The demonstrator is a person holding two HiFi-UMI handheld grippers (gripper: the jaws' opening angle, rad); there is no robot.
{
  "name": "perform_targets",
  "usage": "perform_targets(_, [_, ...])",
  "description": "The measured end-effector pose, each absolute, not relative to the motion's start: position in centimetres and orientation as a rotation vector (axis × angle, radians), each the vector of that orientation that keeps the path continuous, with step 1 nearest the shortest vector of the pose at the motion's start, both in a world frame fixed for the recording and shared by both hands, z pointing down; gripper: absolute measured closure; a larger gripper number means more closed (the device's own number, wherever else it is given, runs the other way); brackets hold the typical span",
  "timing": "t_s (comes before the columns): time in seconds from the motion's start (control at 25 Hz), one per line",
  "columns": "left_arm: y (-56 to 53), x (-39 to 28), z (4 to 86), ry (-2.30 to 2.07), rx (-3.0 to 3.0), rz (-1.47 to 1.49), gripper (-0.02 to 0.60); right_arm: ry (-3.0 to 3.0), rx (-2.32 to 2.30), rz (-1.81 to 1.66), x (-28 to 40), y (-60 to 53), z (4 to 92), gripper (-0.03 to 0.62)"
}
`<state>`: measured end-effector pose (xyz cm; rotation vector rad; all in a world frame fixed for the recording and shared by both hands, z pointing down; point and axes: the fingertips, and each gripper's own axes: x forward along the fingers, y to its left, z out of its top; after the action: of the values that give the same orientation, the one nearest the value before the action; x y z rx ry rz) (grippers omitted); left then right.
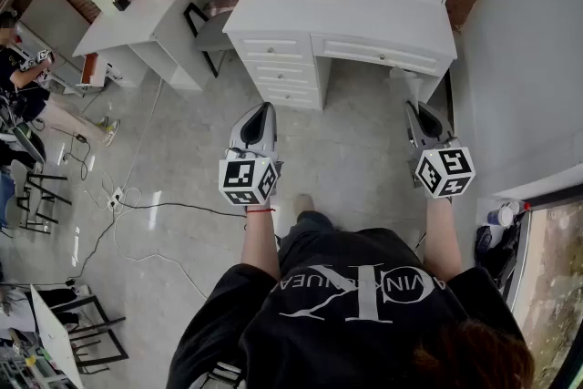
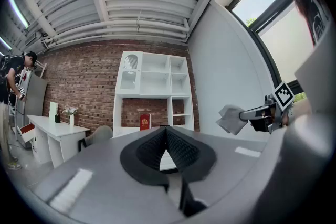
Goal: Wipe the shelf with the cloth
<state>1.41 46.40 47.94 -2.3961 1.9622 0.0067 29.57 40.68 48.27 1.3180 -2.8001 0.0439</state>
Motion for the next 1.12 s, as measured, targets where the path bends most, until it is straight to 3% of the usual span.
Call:
perform_targets(0.68, [43.7,1.2,49.3,1.979,-2.435,0.009,0.572,-2.759,1.356,0.075,30.1,38.3,49.7,0.565])
perform_targets(1.12, [32.8,-1.0,49.9,1.915,-2.483,0.013,0.572,-2.758,1.407,0.121,28.6,29.0,50.8,0.564])
